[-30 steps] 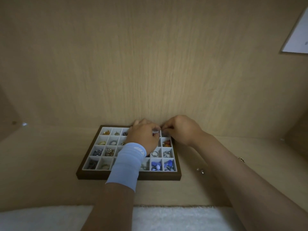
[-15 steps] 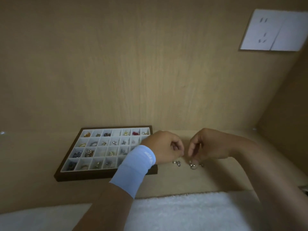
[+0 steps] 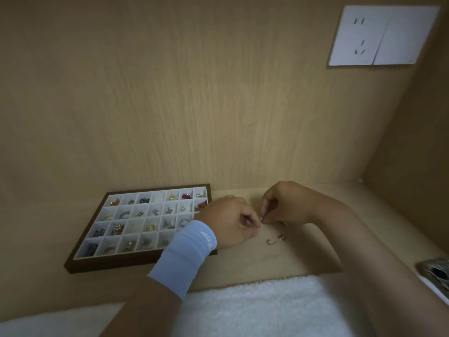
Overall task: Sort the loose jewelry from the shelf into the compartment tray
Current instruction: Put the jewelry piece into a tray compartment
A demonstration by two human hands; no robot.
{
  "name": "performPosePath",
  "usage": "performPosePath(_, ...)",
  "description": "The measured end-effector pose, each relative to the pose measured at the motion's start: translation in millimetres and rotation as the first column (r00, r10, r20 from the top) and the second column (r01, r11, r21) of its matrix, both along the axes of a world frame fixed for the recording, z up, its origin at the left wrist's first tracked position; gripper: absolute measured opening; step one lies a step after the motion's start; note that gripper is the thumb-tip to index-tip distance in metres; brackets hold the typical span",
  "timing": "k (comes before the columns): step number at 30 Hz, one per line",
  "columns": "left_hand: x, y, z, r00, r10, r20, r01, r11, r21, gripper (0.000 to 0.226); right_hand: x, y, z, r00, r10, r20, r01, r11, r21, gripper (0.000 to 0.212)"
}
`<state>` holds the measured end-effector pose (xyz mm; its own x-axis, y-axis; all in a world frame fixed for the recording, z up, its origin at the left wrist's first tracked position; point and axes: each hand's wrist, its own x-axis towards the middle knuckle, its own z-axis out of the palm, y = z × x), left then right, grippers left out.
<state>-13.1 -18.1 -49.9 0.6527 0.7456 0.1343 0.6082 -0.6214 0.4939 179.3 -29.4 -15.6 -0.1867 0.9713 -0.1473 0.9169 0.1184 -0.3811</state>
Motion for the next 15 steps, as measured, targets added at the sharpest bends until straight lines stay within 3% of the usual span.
performPosePath(7, 20, -9, -1, 0.984, -0.136, -0.111, 0.141, 0.989, 0.036, 0.016, -3, 1, -2, 0.999, 0.044, 0.005, -0.044, 0.999, -0.005, 0.015)
performPosePath(12, 18, -9, -4, 0.993, -0.084, -0.082, 0.093, 0.989, 0.113, 0.015, -5, 0, -5, 0.997, 0.048, -0.061, -0.046, 0.998, 0.03, 0.011)
performPosePath(15, 9, -5, -1, 0.995, 0.079, 0.06, -0.083, 0.994, 0.068, 0.012, -6, 3, -8, 0.984, 0.023, -0.179, -0.005, 0.995, 0.098, 0.014)
